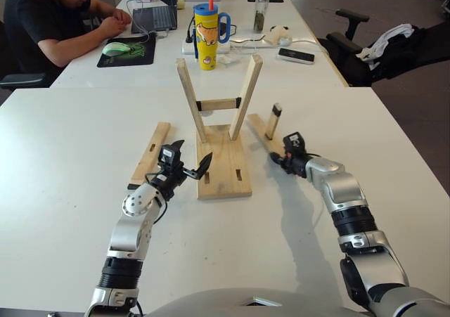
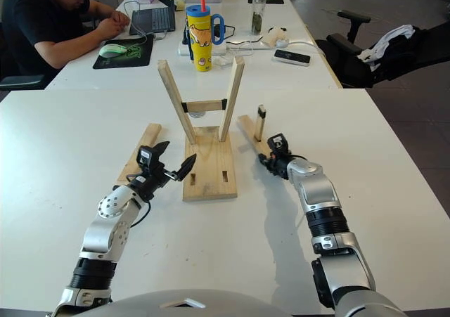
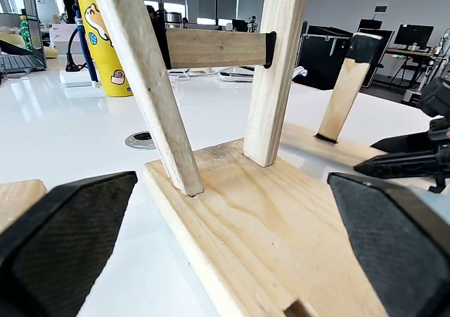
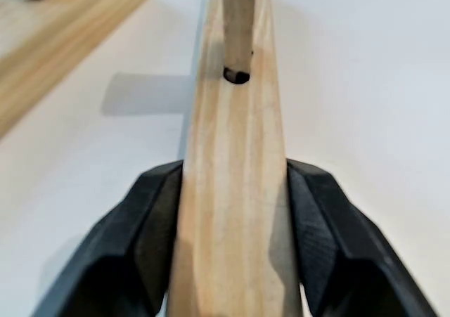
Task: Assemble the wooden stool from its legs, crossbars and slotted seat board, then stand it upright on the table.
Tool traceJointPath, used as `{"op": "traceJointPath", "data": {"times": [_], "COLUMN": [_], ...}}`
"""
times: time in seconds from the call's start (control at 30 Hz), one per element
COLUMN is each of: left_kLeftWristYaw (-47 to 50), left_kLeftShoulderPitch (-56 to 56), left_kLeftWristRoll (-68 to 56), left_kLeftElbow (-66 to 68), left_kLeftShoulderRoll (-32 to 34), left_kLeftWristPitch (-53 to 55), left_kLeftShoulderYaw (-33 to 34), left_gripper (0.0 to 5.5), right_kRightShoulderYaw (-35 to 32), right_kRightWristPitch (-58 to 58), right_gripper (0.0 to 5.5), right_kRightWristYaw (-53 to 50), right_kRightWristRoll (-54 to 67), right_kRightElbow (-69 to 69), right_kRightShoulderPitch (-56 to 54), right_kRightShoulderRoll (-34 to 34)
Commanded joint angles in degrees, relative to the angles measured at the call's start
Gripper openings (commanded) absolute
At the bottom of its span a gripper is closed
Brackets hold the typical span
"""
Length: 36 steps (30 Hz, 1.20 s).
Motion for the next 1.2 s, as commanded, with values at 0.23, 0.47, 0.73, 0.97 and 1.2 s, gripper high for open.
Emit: {"op": "traceJointPath", "data": {"times": [0.23,0.47,0.73,0.97,1.2], "left_kLeftWristYaw": [-1.55,-4.75,-10.57,-7.85,-4.82], "left_kLeftShoulderPitch": [-4.99,-4.86,-4.8,-10.5,-13.11], "left_kLeftWristRoll": [-7.96,-15.95,-42.25,-58.28,-64.38], "left_kLeftElbow": [-1.27,-4.32,-9.84,-8.82,-8.21], "left_kLeftShoulderRoll": [1.22,1.73,4.39,6.8,7.97], "left_kLeftWristPitch": [6.58,14.14,36.36,45.6,48.32], "left_kLeftShoulderYaw": [5.72,6.6,12.0,17.06,17.72], "left_gripper": [5.01,5.01,5.01,5.01,5.01], "right_kRightShoulderYaw": [-15.44,-15.86,-6.66,-1.28,2.66], "right_kRightWristPitch": [-2.09,19.89,29.16,29.94,30.22], "right_gripper": [2.07,2.07,2.07,2.07,2.07], "right_kRightWristYaw": [8.49,14.26,30.43,41.71,49.44], "right_kRightWristRoll": [31.38,59.22,57.57,53.52,50.54], "right_kRightElbow": [-17.6,-25.39,-23.31,-20.38,-21.06], "right_kRightShoulderPitch": [-8.88,-9.92,-2.44,-1.73,-1.0], "right_kRightShoulderRoll": [5.53,2.13,-8.62,-14.41,-17.9]}}
